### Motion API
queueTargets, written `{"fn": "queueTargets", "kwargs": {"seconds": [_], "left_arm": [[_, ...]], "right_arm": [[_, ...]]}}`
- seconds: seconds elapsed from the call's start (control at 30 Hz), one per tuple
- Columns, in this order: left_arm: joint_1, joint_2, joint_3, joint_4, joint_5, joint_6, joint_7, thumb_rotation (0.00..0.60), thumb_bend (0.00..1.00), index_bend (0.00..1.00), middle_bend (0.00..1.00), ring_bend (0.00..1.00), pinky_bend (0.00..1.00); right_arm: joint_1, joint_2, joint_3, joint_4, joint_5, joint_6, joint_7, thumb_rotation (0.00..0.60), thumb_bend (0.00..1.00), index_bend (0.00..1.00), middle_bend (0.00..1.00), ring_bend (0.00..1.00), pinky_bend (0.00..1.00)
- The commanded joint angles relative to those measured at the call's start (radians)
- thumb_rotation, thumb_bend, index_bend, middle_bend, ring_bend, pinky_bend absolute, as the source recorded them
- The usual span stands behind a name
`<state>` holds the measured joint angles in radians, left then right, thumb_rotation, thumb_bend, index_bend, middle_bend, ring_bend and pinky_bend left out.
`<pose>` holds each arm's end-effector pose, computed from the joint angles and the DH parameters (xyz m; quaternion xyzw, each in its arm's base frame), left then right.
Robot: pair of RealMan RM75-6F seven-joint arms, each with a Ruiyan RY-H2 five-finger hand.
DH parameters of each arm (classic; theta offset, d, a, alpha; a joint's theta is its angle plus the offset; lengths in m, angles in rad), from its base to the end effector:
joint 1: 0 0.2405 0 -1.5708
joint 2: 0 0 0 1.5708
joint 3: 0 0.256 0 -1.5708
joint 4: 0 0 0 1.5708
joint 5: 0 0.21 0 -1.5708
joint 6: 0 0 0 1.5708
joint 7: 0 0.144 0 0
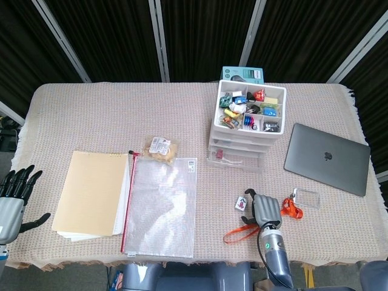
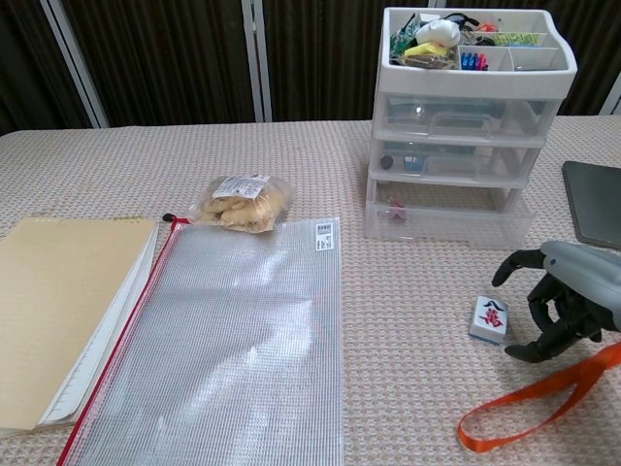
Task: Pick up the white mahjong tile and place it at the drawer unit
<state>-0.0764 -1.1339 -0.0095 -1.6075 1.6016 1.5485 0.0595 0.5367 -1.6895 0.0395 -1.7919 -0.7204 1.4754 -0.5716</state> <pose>-0.2983 0.1692 0.1520 -0.6261 -0.3464 -0.3976 0.5744 -0.1889 -0.2334 -0.0328 0.5870 -0.5586 0.2831 0.5131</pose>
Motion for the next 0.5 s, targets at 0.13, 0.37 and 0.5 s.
{"fn": "queueTargets", "kwargs": {"seconds": [0.13, 0.37, 0.5], "left_arm": [[-0.001, 0.001, 0.0, -0.001, -0.001, -0.003, 0.0, 0.6, 0.16, 0.08, 0.0, 0.0, 0.0], [-0.001, 0.002, 0.0, -0.003, 0.0, -0.002, -0.003, 0.6, 0.16, 0.08, 0.0, 0.0, 0.0], [-0.001, 0.003, 0.001, -0.004, 0.0, -0.003, -0.005, 0.6, 0.16, 0.08, 0.0, 0.0, 0.0]], "right_arm": [[-0.011, -0.029, 0.033, 0.025, 0.004, -0.018, -0.017, 0.6, 0.15, 0.29, 0.75, 0.78, 0.71], [-0.021, -0.05, 0.06, 0.044, 0.014, -0.028, -0.032, 0.6, 0.26, 0.32, 0.75, 0.79, 0.71], [-0.027, -0.061, 0.067, 0.058, 0.013, -0.029, -0.048, 0.6, 0.32, 0.35, 0.76, 0.79, 0.71]]}}
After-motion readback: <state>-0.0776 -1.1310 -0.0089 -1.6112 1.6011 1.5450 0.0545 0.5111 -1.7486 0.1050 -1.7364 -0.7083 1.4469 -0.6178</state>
